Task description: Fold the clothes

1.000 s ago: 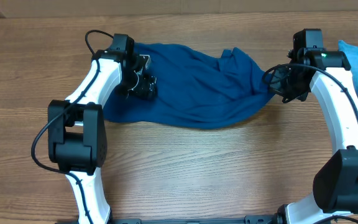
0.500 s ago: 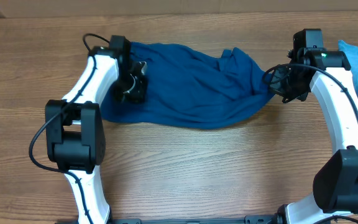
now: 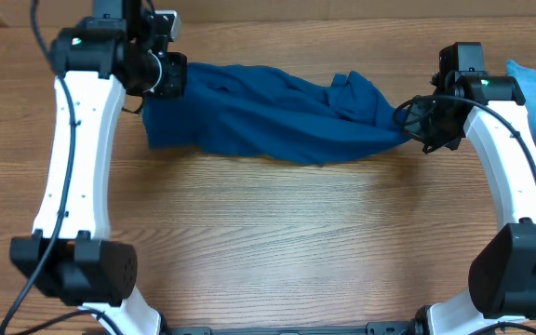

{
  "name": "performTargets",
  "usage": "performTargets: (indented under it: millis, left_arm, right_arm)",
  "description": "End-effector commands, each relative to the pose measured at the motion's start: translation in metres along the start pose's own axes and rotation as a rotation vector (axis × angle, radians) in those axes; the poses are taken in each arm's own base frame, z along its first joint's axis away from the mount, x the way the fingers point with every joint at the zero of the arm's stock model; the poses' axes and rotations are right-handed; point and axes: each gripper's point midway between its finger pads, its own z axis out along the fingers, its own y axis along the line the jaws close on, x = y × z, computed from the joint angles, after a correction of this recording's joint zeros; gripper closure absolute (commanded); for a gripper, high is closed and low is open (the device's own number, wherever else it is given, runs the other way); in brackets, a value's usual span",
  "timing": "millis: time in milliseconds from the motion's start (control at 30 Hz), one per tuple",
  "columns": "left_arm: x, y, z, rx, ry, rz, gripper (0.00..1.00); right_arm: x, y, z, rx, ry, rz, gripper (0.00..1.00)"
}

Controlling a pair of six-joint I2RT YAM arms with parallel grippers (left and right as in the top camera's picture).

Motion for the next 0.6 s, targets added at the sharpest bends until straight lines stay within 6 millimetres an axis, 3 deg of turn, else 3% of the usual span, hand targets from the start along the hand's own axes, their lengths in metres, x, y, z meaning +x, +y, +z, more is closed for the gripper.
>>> performTargets:
  millis: [0,133,367,567]
  left_arm:
    - [0.001,-0.002,-0.014,-0.010,-0.014,-0.007,0.96]
    - [-0.005,-0.003,-0.035,-0.028,-0.080,0.003,0.96]
    - [-0.023,-0.016,-0.108,-0.053,-0.280,0.011,0.96]
    - [-0.021,-0.017,-0.134,-0.078,-0.332,0.018,0.96]
  right_arm:
    - [-0.006,0.003,-0.016,-0.012,-0.057,-0.030,0.96]
    - [-0.010,0.004,-0.030,-0.019,-0.104,-0.032,0.96]
    - [-0.016,0.008,-0.057,-0.052,-0.189,-0.038,0.96]
    - [-0.041,0.028,-0.073,-0.147,-0.312,-0.054,0.96]
